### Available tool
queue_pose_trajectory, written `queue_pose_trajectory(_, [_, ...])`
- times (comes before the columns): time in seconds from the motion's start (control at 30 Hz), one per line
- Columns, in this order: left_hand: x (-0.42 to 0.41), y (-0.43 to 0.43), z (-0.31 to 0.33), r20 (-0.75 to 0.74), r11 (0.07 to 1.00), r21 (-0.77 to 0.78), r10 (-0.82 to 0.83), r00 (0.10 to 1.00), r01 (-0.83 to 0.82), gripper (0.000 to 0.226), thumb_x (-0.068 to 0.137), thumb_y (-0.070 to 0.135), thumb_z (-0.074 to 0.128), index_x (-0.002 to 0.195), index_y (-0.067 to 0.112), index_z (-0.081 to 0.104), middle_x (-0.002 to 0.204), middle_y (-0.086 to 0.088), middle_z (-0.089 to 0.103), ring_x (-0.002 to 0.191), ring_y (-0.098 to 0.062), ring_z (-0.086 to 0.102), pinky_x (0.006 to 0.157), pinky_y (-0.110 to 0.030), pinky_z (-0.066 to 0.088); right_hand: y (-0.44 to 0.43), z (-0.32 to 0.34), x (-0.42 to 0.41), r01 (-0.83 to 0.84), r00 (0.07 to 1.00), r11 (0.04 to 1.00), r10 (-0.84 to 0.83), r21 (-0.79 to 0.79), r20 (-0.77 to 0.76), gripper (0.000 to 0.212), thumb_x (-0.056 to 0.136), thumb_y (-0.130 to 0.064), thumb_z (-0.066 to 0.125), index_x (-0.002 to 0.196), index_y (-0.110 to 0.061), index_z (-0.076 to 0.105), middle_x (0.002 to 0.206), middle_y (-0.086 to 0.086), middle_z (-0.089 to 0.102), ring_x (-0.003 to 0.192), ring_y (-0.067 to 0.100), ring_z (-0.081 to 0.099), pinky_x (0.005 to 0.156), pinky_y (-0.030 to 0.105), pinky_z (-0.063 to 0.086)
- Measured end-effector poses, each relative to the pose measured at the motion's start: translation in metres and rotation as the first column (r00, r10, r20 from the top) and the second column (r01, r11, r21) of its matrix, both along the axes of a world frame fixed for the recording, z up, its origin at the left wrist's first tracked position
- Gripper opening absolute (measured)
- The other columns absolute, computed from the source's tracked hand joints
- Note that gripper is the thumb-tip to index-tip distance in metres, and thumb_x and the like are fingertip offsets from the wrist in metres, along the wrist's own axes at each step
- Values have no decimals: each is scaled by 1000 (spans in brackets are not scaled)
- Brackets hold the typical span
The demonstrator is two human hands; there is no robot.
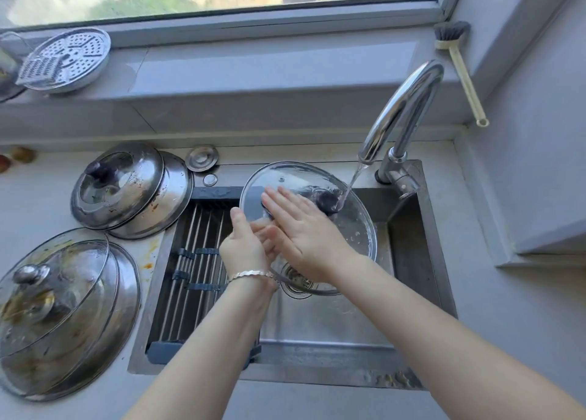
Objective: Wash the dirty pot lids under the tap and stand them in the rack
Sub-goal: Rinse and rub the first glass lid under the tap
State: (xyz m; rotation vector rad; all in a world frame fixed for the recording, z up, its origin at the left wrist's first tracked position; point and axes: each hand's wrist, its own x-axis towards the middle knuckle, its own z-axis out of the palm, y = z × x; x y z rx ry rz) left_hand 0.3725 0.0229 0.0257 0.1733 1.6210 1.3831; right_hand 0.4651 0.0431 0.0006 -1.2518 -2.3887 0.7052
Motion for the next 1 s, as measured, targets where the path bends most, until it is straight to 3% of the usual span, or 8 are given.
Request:
queue_pose_trajectory(0.23, [-18, 7, -1, 33, 1000, 12, 13, 999, -14, 48, 96, 44, 38, 76, 2, 53, 63, -14, 69, 52, -19, 69, 51, -26, 58, -48, -37, 19, -181, 970, 971, 202, 155, -134, 54, 99, -40, 19, 138, -10, 42, 148, 0, 33, 140, 17, 23, 116, 31, 10])
queue_pose_trajectory(0.33, [-22, 7, -5, 6, 1000, 17, -1, 1000, 1, 49, 96, 45, 36, 77, 3, 50, 73, -16, 68, 53, -19, 69, 53, -28, 57, -60, -47, 56, 203, 868, 962, -264, -185, -421, 41, 91, -38, 38, 95, -14, 71, 107, -7, 67, 105, -3, 55, 92, 28, 43])
queue_pose_trajectory(0.43, [-22, 4, -6, 19, 999, 0, -54, 998, 54, 50, 96, 45, 37, 77, 1, 52, 63, -14, 70, 52, -20, 69, 50, -28, 57, -44, -55, 80, 677, 441, 473, -874, -564, -204, 45, 91, -41, 33, 98, -8, 64, 86, -5, 58, 91, 10, 58, 84, 32, 47])
queue_pose_trajectory(0.5, [-18, 2, -8, 66, 991, -13, -135, 989, 136, 51, 96, 44, 36, 77, -1, 52, 58, -13, 70, 50, -21, 69, 48, -28, 57, -26, -57, 89, 394, 180, 124, -982, -910, -56, 50, 98, -42, 32, 130, -5, 44, 102, 7, 55, 100, 26, 58, 91, 43, 49])
queue_pose_trajectory(0.57, [-12, 0, -11, 122, 971, -12, -236, 964, 239, 49, 97, 42, 34, 81, -1, 52, 66, -19, 69, 51, -22, 69, 47, -29, 57, -17, -53, 93, 98, 31, -32, -999, -995, 35, 52, 98, -48, 32, 136, -12, 39, 97, 13, 59, 82, 26, 62, 71, 36, 57])
queue_pose_trajectory(0.73, [-6, -1, -39, 261, 916, -53, -371, 891, 397, 27, 100, 36, 26, 122, 22, 33, 71, -17, 70, 53, -20, 69, 43, -26, 55, -14, -57, 106, 452, 110, 34, -994, -891, 18, 36, 99, -33, 37, 113, -8, 59, 59, 1, 40, 42, 11, 36, 33, 14, 29])
queue_pose_trajectory(0.83, [0, 0, -63, 301, 873, -224, -360, 883, 433, 29, 101, 35, 24, 118, 17, 39, 83, -11, 60, 63, -18, 65, 48, -28, 52, -4, -46, 122, 550, 172, 141, -984, -823, -53, 31, 99, -31, 39, 107, -9, 58, 57, 4, 40, 35, 11, 37, 33, 16, 30])
queue_pose_trajectory(1.0, [21, -6, -80, 468, 846, -328, -241, 850, 420, 46, 95, 53, 23, 88, 15, 49, 94, -12, 58, 88, -24, 58, 95, -44, 40, 15, -6, 123, 684, 507, 516, -844, -516, -173, 23, 96, -34, 42, 96, -24, 62, 59, 2, 54, 47, 18, 53, 48, 27, 45])
